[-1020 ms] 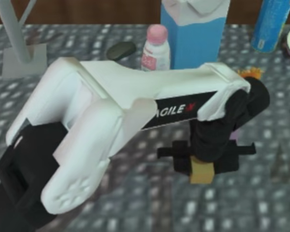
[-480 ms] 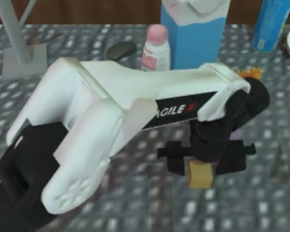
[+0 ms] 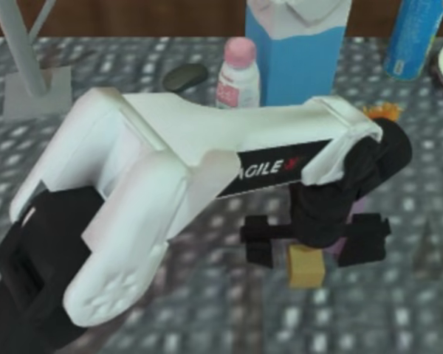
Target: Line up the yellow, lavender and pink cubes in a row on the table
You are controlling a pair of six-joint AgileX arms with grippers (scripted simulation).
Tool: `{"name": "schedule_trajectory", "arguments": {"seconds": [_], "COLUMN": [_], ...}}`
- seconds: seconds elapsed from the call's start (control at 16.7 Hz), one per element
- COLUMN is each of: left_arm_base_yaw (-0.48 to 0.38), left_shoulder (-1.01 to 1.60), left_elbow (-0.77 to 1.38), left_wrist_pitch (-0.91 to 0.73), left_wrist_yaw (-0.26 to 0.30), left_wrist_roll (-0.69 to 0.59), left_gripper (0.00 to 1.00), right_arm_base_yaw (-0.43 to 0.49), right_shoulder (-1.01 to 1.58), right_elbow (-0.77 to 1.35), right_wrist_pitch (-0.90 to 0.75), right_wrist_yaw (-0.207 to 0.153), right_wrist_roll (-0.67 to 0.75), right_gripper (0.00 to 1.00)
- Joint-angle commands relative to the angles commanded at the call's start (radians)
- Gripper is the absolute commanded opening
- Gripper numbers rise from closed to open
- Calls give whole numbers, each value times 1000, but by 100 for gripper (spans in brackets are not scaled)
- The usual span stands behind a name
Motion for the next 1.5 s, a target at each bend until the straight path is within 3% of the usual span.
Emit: {"name": "schedule_trajectory", "arguments": {"seconds": [0.18, 0.6, 0.96, 1.2, 1.5], "left_arm_base_yaw": [-1, 14, 18, 112, 321], "left_shoulder": [-3, -51, -50, -45, -35], "left_elbow": [17, 182, 184, 189, 183], "left_wrist_pitch": [-17, -235, -236, -234, -234], "left_wrist_yaw": [0, -1, 0, 2, 13], "left_wrist_roll": [0, -6, 8, 157, 495], "left_gripper": [100, 100, 100, 100, 100], "right_arm_base_yaw": [0, 0, 0, 0, 0], "right_shoulder": [0, 0, 0, 0, 0], "right_elbow": [0, 0, 0, 0, 0], "right_wrist_pitch": [0, 0, 0, 0, 0], "right_wrist_yaw": [0, 0, 0, 0, 0], "right_wrist_roll": [0, 0, 0, 0, 0], "right_gripper": [100, 100, 100, 100, 100]}}
